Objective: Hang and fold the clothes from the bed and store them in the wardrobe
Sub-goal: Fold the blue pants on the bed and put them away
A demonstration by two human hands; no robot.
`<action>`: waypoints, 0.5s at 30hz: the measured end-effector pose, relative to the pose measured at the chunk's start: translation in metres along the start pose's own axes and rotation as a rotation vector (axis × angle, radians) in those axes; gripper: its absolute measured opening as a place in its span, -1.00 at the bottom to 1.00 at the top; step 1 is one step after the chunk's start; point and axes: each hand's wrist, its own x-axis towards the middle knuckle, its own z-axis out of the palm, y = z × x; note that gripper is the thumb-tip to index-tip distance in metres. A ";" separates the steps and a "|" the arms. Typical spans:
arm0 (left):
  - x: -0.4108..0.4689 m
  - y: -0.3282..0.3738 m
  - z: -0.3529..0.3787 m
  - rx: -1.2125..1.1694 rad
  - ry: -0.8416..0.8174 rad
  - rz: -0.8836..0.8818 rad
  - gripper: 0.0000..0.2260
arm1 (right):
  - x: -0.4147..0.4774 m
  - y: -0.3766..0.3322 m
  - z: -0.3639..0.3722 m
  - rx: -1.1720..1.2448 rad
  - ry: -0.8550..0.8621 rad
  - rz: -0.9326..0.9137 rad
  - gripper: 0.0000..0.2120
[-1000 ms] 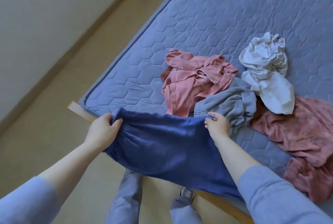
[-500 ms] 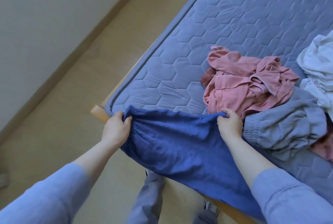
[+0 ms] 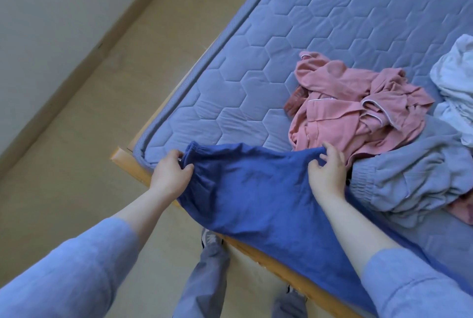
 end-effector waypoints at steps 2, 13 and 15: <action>-0.002 -0.001 0.000 -0.020 -0.008 0.001 -0.76 | -0.019 -0.004 0.005 0.081 0.025 -0.042 -0.56; -0.020 -0.004 -0.001 0.068 0.037 0.141 -0.83 | -0.079 0.012 0.052 0.279 -0.292 0.414 -0.66; -0.024 -0.002 0.000 0.068 0.045 0.173 -0.84 | -0.080 0.016 0.057 0.283 -0.369 0.490 -0.60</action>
